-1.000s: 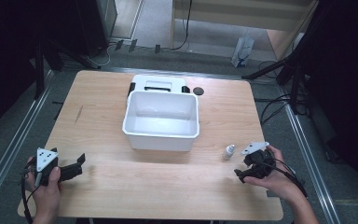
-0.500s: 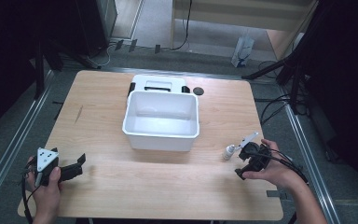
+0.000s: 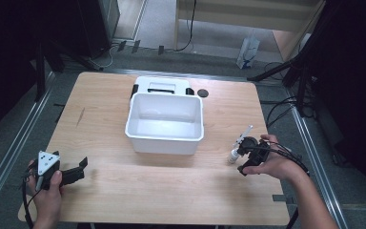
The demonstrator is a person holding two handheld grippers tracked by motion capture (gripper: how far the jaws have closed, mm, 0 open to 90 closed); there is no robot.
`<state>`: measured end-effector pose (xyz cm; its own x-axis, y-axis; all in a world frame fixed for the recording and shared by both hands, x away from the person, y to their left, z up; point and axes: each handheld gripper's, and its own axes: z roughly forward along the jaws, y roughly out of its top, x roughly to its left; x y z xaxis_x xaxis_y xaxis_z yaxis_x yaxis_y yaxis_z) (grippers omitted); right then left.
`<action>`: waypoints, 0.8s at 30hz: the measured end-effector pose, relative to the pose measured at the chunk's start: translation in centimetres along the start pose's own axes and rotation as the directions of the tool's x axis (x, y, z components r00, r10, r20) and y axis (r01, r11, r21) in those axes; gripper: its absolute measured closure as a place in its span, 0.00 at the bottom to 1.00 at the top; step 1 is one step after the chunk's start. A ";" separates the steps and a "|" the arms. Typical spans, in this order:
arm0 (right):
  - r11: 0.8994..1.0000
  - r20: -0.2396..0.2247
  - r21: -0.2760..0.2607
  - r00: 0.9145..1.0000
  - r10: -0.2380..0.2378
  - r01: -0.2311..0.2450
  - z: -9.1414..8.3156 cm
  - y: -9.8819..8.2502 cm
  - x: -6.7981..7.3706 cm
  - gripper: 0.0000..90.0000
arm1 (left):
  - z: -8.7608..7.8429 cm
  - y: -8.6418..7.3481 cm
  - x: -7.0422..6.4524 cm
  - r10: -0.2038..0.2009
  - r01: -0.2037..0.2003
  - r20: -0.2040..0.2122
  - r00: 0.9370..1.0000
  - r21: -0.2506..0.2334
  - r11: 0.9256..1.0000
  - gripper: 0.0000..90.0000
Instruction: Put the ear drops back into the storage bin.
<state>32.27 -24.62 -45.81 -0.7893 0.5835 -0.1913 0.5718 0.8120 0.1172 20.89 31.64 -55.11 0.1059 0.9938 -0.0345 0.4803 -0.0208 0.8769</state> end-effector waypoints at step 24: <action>0.999 -0.045 0.039 0.999 0.024 -0.022 1.0 3.9 -0.8 0.45 | 0.0 0.0 0.0 -0.001 0.001 0.007 1.000 0.004 1.000 0.00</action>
<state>35.36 -21.93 -46.17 -0.7848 0.6028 -0.1440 0.5974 0.7976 0.0835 20.93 31.67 -55.11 0.1118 0.9930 -0.0386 0.4842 -0.0205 0.8747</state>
